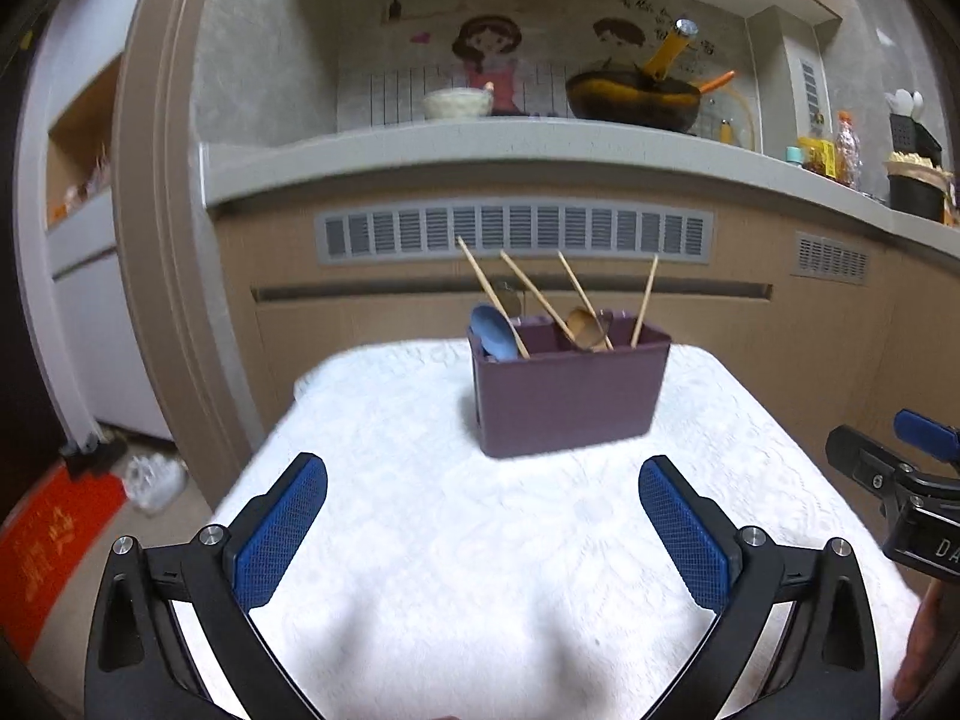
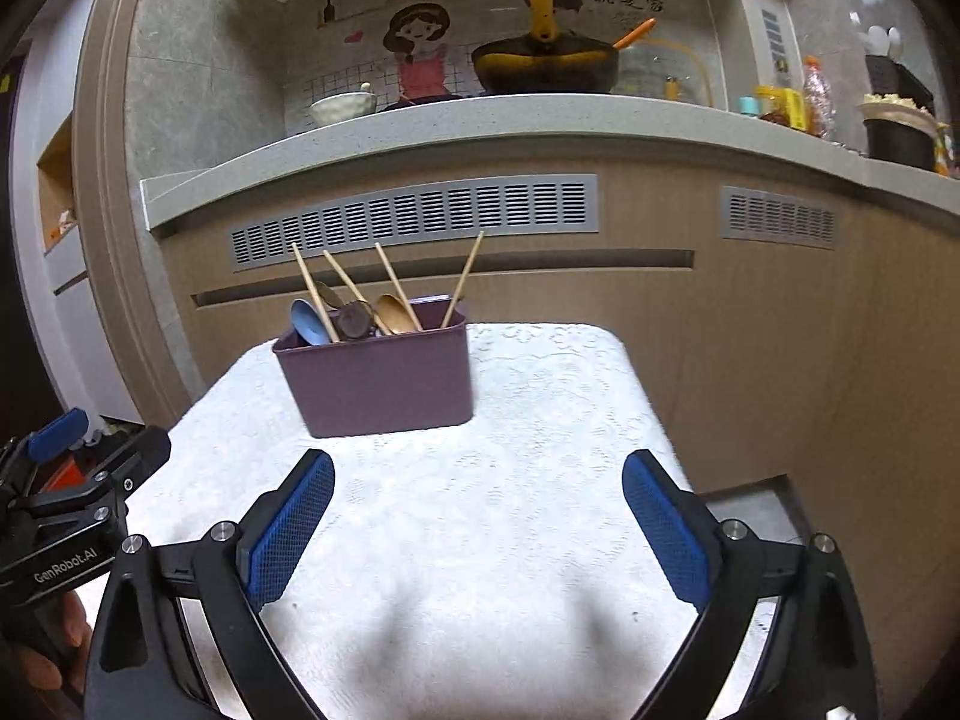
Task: Organize utensils
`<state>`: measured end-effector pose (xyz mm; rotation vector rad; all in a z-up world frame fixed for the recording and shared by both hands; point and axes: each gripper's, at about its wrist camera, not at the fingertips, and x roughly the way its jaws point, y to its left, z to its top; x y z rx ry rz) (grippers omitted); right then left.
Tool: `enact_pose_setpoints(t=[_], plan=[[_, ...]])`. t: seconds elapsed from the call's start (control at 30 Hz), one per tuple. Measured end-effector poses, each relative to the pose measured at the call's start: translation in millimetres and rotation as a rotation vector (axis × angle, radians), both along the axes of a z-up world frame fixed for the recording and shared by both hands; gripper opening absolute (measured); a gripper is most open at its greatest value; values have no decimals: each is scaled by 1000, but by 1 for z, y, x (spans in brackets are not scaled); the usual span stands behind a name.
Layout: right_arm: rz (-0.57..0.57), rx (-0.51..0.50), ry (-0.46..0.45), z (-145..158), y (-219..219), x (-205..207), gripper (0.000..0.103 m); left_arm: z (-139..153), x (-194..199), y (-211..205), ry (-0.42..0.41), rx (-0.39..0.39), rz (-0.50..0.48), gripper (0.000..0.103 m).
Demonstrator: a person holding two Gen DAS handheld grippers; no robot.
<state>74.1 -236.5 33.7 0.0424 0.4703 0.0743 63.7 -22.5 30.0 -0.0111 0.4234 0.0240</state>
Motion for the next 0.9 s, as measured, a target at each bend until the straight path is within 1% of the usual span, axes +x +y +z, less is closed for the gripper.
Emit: enact_pose_setpoints(t=[0.07,0.2,0.3,0.9], plan=[[-8,-12,-8,1,1,2,96,-2,1,1,18,-19,-7,103],[-7,-44,-19,1,6,3,96,-4,1,-4,27,11,-7,103],[-2,-59,-14,0,9,5,96,-5,2,-4,34,8,-12,103],[11,-63,2,-3,9,7,96,-7,7,-2,58,-13,-32,103]])
